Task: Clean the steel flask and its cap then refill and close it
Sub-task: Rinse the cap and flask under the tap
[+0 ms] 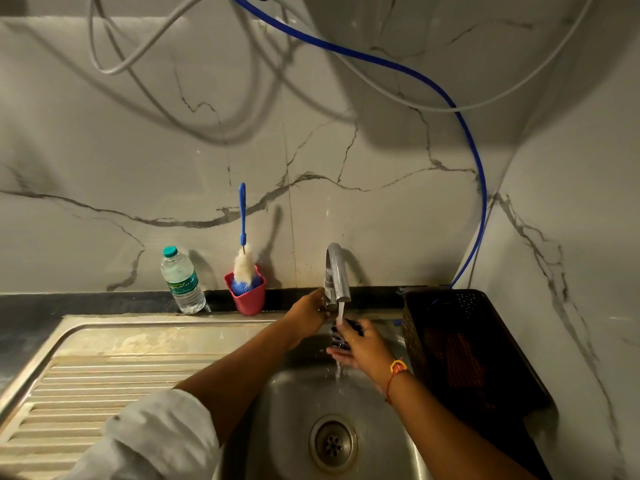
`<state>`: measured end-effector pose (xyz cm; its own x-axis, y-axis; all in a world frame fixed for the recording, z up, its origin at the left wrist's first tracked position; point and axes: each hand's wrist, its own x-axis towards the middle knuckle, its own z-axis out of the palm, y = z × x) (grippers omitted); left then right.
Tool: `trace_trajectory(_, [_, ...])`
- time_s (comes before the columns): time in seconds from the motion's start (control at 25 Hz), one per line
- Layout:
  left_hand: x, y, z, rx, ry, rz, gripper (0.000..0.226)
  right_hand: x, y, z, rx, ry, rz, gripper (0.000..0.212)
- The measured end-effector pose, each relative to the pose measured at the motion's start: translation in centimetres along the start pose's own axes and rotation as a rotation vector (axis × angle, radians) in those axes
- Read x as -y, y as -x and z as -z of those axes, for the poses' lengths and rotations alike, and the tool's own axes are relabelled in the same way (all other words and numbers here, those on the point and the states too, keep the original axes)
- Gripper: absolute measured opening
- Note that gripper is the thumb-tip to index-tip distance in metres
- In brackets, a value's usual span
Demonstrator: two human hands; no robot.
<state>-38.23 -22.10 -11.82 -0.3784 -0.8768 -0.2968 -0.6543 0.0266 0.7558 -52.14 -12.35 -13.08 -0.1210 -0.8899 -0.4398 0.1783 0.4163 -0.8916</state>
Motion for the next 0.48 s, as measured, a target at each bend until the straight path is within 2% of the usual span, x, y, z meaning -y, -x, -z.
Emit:
trace_trajectory(0.04, [0.4, -0.3, 0.0, 0.023, -0.005, 0.003, 0.059, 0.6, 0.2, -0.3, -0.021, -0.003, -0.073, 0.034])
trace_trajectory(0.16, [-0.1, -0.3, -0.3, 0.041, -0.019, -0.013, 0.060, 1.3, 0.4, -0.3, -0.082, 0.089, -0.189, 0.055])
trace_trajectory(0.24, [-1.3, 0.5, -0.4, 0.051, -0.093, -0.038, 0.057, 1.5, 0.5, 0.1, -0.080, 0.053, -0.231, 0.056])
trace_trajectory(0.32, [-1.6, 0.5, -0.6, 0.061, -0.136, -0.042, 0.053, 1.3, 0.5, 0.6, -0.055, 0.082, -0.198, 0.052])
trace_trajectory(0.4, [-1.5, 0.7, -0.4, 0.062, -0.170, -0.040, 0.056, 0.8, 0.5, 1.0, -0.014, 0.149, -0.097, 0.043])
trace_trajectory(0.48, [-1.4, 1.2, -0.5, 0.052, -0.220, -0.043, 0.059, 0.4, 0.8, 1.4, 0.014, 0.254, 0.019, 0.045])
